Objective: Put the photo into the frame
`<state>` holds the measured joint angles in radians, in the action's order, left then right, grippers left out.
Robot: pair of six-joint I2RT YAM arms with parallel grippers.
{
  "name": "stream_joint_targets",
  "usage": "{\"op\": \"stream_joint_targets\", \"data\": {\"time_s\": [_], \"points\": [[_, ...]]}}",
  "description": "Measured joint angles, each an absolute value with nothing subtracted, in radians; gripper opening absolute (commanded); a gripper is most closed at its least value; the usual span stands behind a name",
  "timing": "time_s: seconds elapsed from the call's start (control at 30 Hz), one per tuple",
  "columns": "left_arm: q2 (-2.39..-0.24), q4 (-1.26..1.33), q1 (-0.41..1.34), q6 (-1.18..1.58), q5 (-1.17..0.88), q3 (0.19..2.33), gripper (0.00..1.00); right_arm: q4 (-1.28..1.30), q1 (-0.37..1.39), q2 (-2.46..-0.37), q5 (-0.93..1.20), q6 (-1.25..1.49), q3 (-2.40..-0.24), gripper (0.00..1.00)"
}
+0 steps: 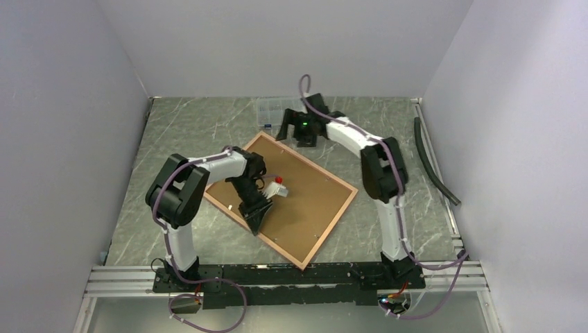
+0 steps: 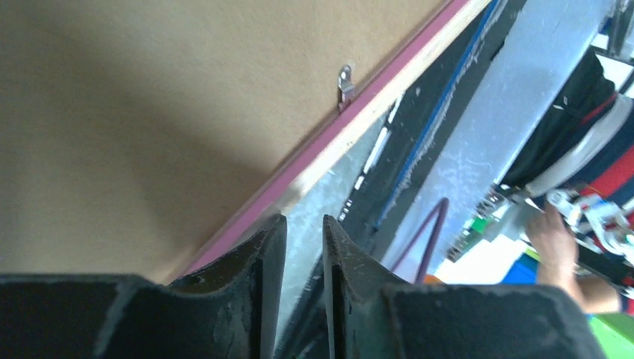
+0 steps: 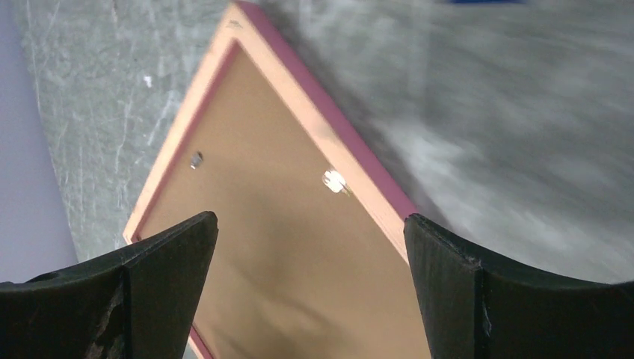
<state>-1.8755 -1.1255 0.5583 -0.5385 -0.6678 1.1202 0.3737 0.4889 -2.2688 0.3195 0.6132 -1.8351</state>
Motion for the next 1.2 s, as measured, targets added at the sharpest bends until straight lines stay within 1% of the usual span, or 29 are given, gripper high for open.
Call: {"op": "stream_joint_targets", "data": {"time_s": [0.1, 0.13, 0.17, 0.23, 0.4, 0.53, 0.67, 0.77, 0.87, 0.97, 1.07, 1.2], "points": [[-1.875, -1.118, 0.521, -0.574, -0.685, 1.177, 0.37, 0.402, 0.415, -2.106, 0.296, 0.614, -1.673, 1.0], [-1.875, -1.13, 0.494, -0.592, -0.693, 1.204, 0.37, 0.418, 0.39, -2.007, 0.283, 0.612, -1.589, 1.0], [-1.875, -1.151, 0.467, -0.612, -0.7, 1.231, 0.38, 0.427, 0.362, -1.974, 0.271, 0.613, -1.567, 1.0], [-1.875, -1.206, 0.397, -0.654, -0.723, 1.299, 0.4, 0.424, 0.321, -1.833, 0.232, 0.612, -1.46, 1.0], [-1.9, -1.337, 0.166, -0.741, -0.773, 1.557, 0.39, 0.427, 0.34, -1.531, 0.181, 0.622, -1.201, 1.0], [-1.988, -1.279, 0.006, -0.681, -0.751, 1.707, 0.39, 0.462, 0.362, -1.335, 0.172, 0.665, -0.929, 1.0], [-2.145, -1.151, -0.089, -0.553, -0.691, 1.808, 0.38, 0.485, 0.351, -1.209, 0.179, 0.725, -0.719, 1.0], [-2.244, -1.079, -0.123, -0.483, -0.671, 1.842, 0.37, 0.484, 0.34, -1.155, 0.202, 0.761, -0.624, 1.0], [-2.302, -1.05, -0.138, -0.442, -0.676, 1.842, 0.29, 0.467, 0.329, -1.142, 0.234, 0.785, -0.575, 1.0], [-2.311, -1.032, -0.139, -0.424, -0.704, 1.818, 0.2, 0.421, 0.313, -1.153, 0.274, 0.798, -0.559, 1.0], [-2.31, -1.028, -0.135, -0.425, -0.747, 1.778, 0.17, 0.351, 0.281, -1.209, 0.312, 0.795, -0.563, 1.0], [-2.278, -1.043, -0.131, -0.47, -0.804, 1.681, 0.15, 0.316, 0.217, -1.338, 0.351, 0.774, -0.604, 1.0]]}}
